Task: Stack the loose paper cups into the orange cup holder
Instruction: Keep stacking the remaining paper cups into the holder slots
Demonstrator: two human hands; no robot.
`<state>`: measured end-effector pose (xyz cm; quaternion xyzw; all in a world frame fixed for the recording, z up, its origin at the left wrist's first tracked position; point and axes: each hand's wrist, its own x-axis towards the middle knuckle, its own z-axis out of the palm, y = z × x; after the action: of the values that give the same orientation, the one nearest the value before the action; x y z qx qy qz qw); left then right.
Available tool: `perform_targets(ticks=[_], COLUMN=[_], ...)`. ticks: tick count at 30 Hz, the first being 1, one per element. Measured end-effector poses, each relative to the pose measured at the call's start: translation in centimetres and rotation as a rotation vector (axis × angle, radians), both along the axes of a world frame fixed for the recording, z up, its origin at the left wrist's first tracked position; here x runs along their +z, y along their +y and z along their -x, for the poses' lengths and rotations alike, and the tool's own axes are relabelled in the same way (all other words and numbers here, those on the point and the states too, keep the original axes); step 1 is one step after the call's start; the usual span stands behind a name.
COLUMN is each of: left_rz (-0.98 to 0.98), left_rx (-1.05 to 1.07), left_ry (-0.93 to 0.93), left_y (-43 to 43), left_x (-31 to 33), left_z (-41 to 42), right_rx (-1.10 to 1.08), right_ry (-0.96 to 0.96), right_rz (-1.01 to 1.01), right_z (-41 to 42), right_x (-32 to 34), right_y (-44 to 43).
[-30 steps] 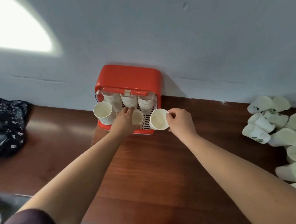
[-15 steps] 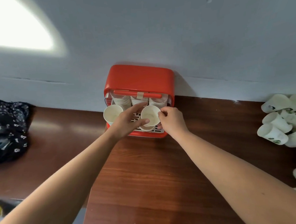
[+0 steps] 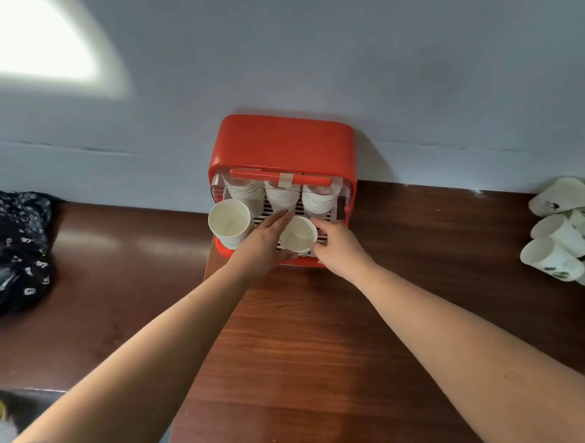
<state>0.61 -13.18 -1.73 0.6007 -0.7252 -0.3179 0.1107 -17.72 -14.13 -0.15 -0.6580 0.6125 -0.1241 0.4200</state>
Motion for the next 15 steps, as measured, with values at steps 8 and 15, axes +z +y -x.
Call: perform_targets(ticks=[8,15], left_rz=[-0.062,0.187], left_rx=[0.064,0.220], left_ry=[0.016,-0.043], left_y=[1.1,4.7], left_x=[0.3,2.3], left_z=[1.1,3.9], right_rx=[0.019,-0.067], right_ry=[0.096,0.170], right_rz=[0.027,0.127], right_z=[0.7,7.2], right_x=[-0.1,1.4], right_y=[1.2,4.5])
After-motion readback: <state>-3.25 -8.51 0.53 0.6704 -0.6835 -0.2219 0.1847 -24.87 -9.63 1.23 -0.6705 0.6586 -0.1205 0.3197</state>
